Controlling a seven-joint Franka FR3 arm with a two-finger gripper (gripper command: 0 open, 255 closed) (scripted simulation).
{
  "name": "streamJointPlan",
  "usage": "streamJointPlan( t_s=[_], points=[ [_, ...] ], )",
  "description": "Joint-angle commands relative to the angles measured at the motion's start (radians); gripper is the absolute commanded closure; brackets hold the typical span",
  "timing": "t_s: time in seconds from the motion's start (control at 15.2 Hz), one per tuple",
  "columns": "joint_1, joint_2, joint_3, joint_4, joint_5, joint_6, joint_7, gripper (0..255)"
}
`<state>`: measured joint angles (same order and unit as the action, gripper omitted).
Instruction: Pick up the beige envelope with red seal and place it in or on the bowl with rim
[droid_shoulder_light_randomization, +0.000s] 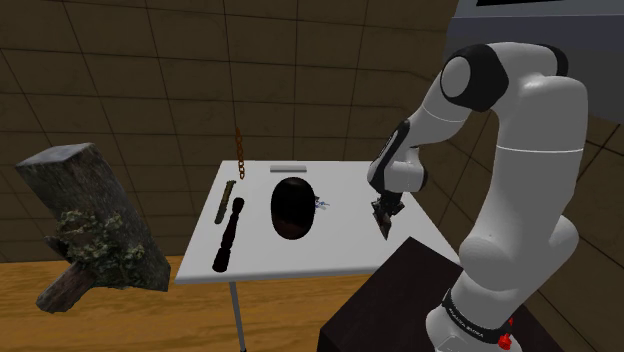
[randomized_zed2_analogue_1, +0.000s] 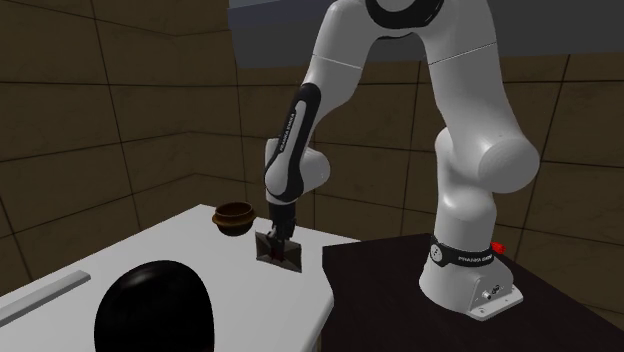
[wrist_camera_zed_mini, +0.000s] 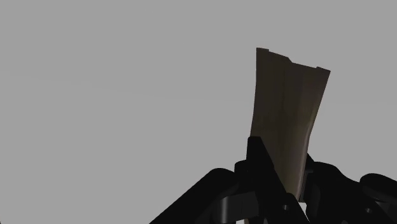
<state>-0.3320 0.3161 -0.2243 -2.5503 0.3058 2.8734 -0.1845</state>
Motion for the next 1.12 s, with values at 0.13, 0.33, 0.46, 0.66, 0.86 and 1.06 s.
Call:
streamJointPlan(
  t_s=[0.13,0.33,0.46,0.66,0.86,1.06],
  points=[
    [0.037,-0.068,-0.048,-0.018,-0.056,-0.049,0.044,255],
    [0.057,-0.117,-0.078,-0.026,-0.103,-0.088,0.078,255],
    [0.068,-0.149,-0.095,-0.029,-0.134,-0.115,0.102,255],
    [0.078,-0.197,-0.115,-0.033,-0.181,-0.156,0.136,255],
    [0.083,-0.244,-0.127,-0.033,-0.224,-0.198,0.167,255],
    [0.085,-0.290,-0.135,-0.031,-0.261,-0.242,0.195,255]
  ],
)
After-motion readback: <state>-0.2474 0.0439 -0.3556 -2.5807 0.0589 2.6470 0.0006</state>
